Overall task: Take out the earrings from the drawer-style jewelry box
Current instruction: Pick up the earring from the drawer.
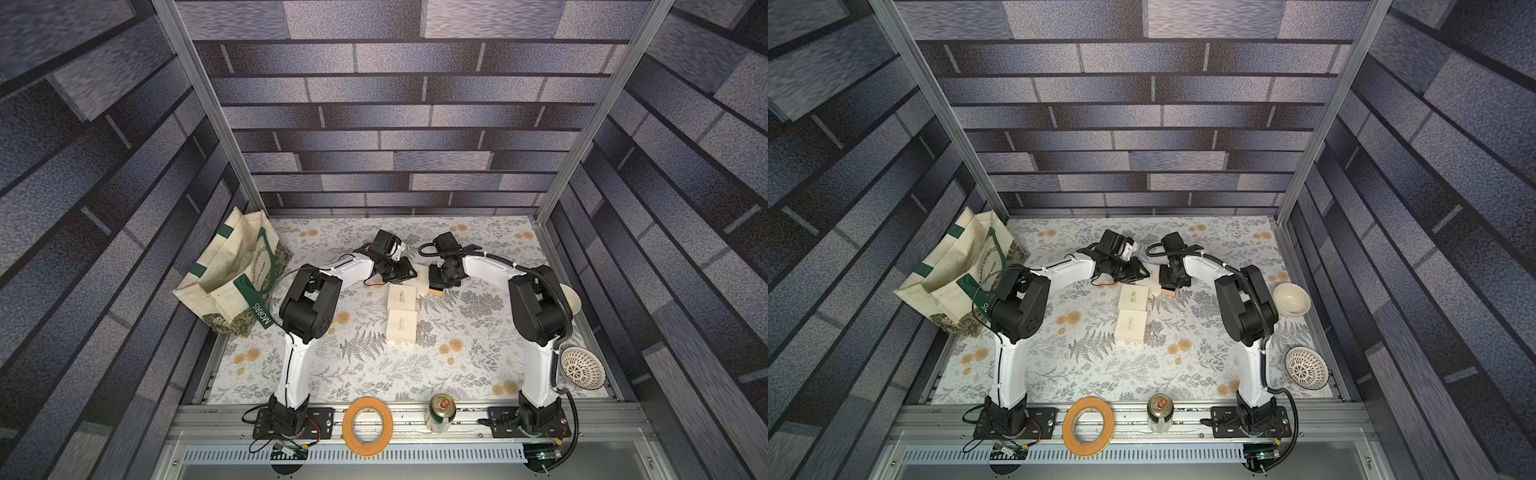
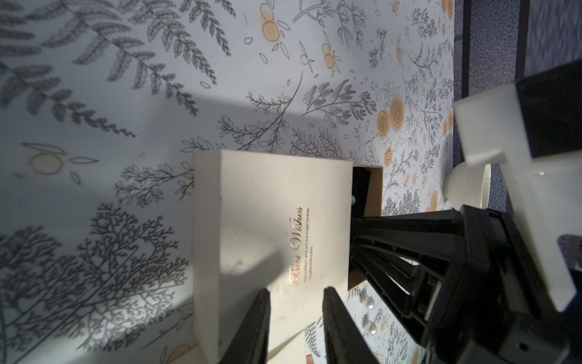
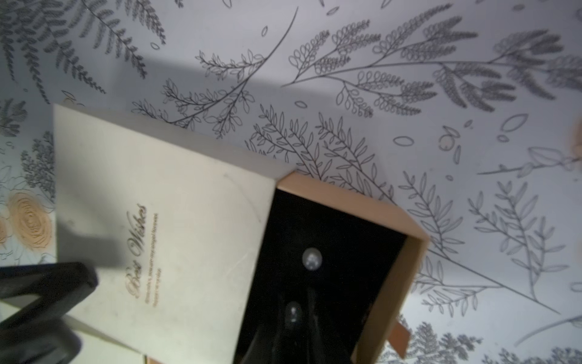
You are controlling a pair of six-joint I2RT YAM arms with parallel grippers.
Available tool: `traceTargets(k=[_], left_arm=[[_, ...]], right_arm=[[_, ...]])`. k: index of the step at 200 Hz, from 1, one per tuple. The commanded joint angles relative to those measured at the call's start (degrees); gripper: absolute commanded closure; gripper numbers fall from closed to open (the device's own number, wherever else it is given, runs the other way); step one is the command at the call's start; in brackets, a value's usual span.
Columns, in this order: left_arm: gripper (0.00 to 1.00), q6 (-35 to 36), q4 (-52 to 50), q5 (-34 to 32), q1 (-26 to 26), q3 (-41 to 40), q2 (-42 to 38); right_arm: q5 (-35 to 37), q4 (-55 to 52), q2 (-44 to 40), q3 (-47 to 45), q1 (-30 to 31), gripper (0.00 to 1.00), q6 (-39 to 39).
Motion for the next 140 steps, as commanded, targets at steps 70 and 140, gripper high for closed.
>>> traceTargets(k=[70,140], left_arm=[[0.68,0.2,-4.5,-2.7,0.9,-2.2,-0.6],[0.68,0.3,-4.6,-2.7,0.8,-2.1,-0.6]], right_arm=[[1.8,-1.9,-2.3,1.2,0.4,0.86,-0.9],[2.8,-2.1,-3.4,0.9,0.4,0.86,-1.2]])
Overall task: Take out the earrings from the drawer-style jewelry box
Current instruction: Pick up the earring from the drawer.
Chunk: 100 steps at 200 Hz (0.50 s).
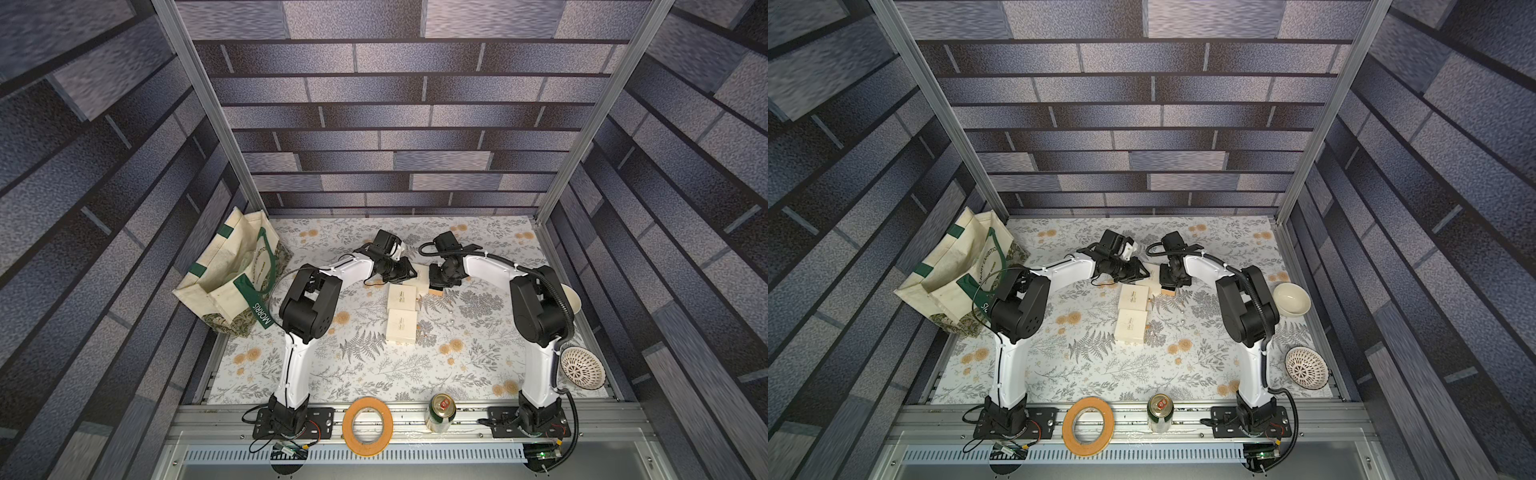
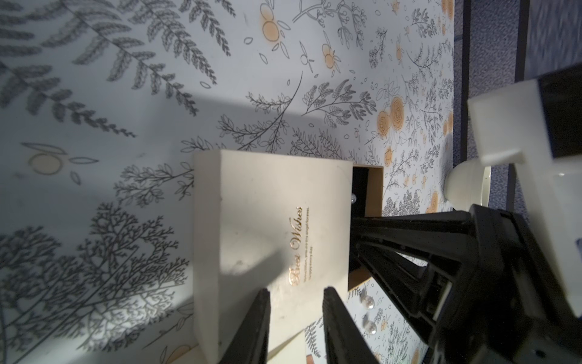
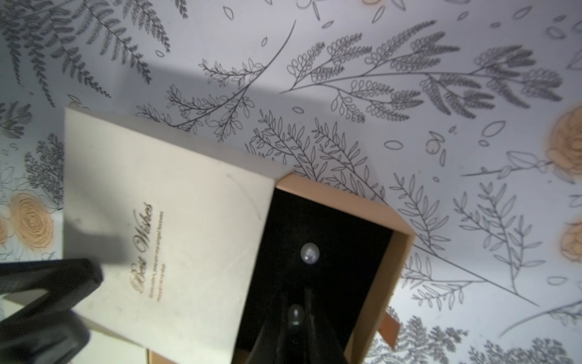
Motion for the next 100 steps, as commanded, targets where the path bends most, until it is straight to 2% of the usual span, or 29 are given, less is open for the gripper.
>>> traceTargets(k=[1,100], left_arm=[[0.68,0.2,-4.7,-2.7,0.8,-2.1,-0.5],[0.68,0.3,-4.6,-2.6,0.8,-1.9,-0.4]], right_arm=[[1.6,-1.9,-2.5,0.9,0.4,0.86,-0.7],[2.1,-1.9,-3.5,0.8,0.4,0.87,-0.9]])
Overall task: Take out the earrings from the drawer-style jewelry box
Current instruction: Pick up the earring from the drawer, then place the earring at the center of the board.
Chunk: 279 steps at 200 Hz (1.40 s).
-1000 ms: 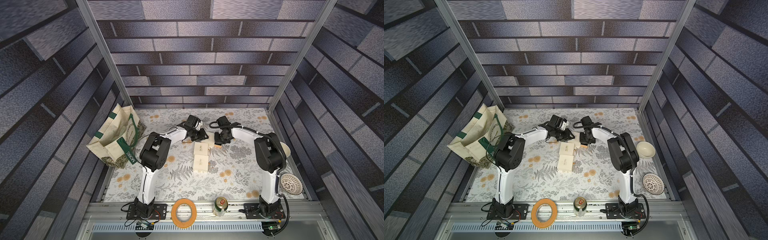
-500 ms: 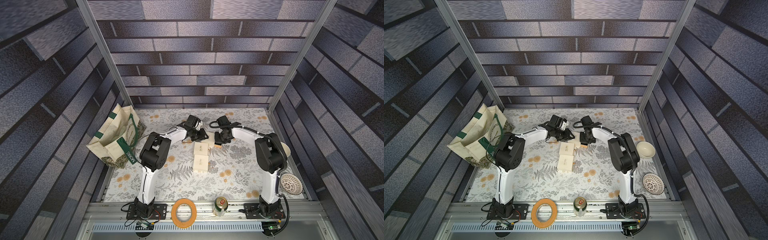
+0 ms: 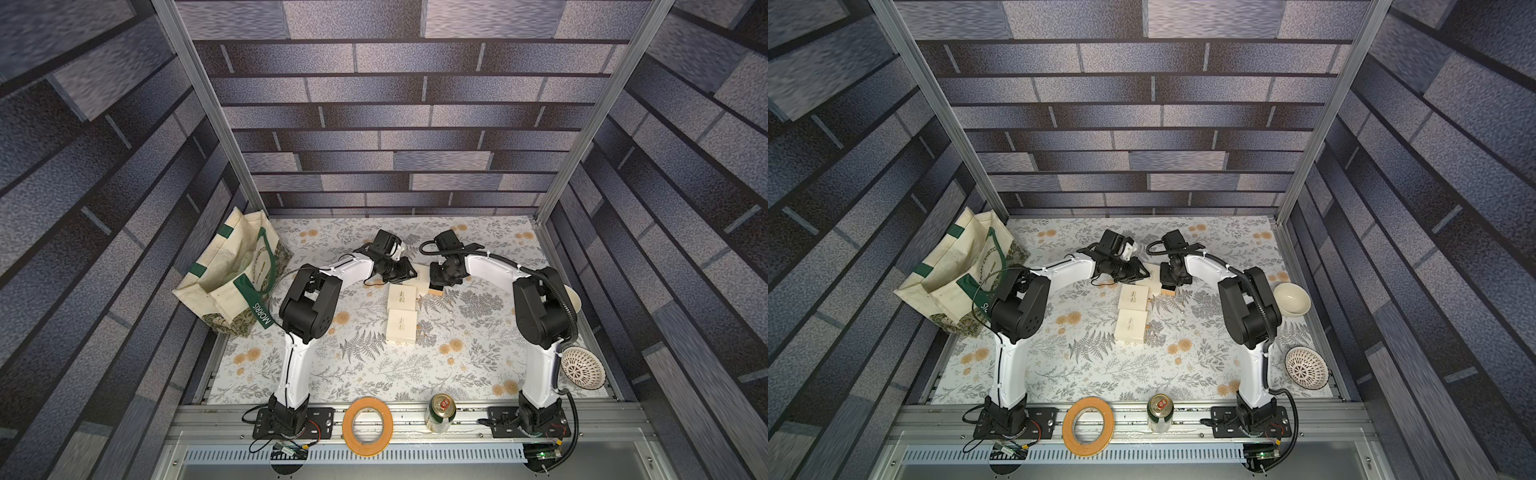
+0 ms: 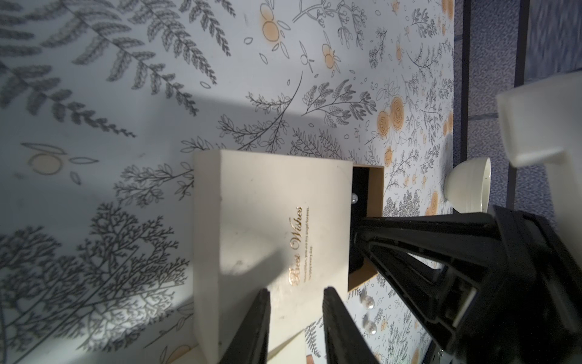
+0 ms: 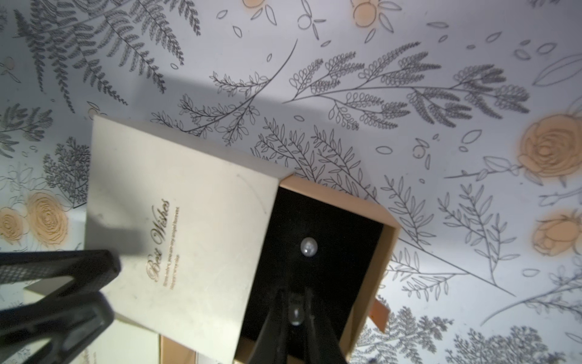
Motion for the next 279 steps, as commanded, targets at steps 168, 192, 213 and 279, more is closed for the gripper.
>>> traceTargets(k=[168,192,213,279], left_arm=[[0.68,0.2,-4.5,-2.7,0.6,-2.3,-0.9],[0.68,0.2,-4.4,-2.9,0.6,-2.5,-1.1],[0.68,0.2,-4.5,-3.0,0.6,-2.6,-1.2],[0.68,0.2,-4.4,-2.9,0.7,-2.6,-1.1]], right_arm=[[7.1,-0.5,-10.3,-10.9,-3.1,0.88,4.2],[5.3,0.7,-9.3,-11.6,-4.0,0.88,4.3],[3.4,1.1,-7.5,-11.3,-4.6,0.88,4.1],[0.6,3.6,-4.5,-11.4,-5.1,0.87,3.9]])
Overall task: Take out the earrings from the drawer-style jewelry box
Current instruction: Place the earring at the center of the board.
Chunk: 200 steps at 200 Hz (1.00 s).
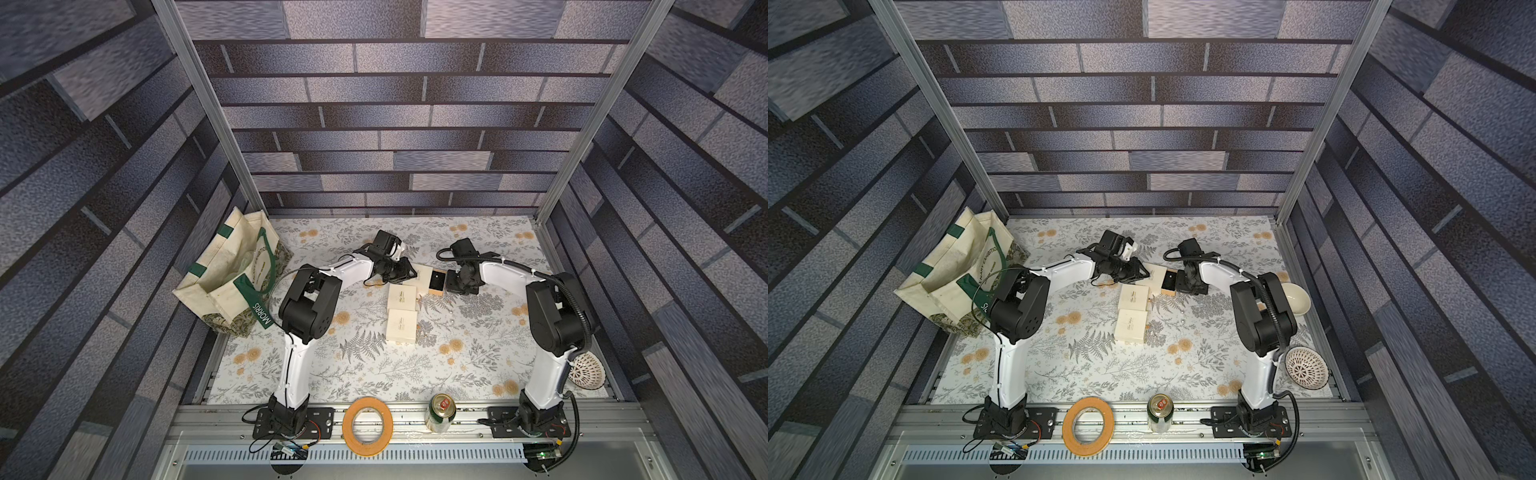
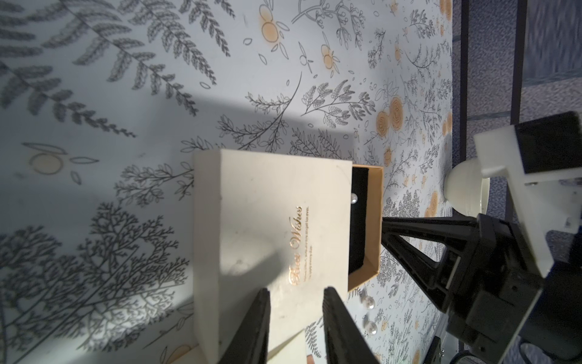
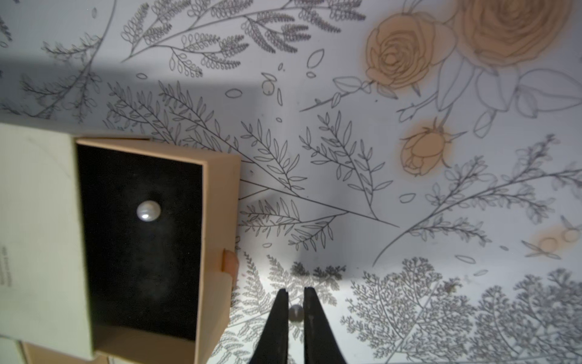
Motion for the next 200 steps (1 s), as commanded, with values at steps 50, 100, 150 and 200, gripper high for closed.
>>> traceTargets(k=[50,100,150,200], left_arm=[[0.68,0.3,-5.1,-2.9,0.6,-2.1,-0.8],[0.68,0.2,-5.1,-2.9,0.7,-2.2,-1.0],[0.68,0.4,-5.2,-2.8,0.7,-2.2,-1.1],[0.68,0.3,-5.0,-2.7,0.7,-2.4,-1.2]], right_arm=[[-1.8,1.2,1.9,0.1,-0.5,0.84,0.2],[-1.5,0.8,1.8,0.6,-0.6,0.76,0.0],[-0.1,-2.4,-1.3,3.2,-0.6,0.69,-1.6],[-4.3,-1.9,-3.6,7.2,-0.6,0.7,-4.1]])
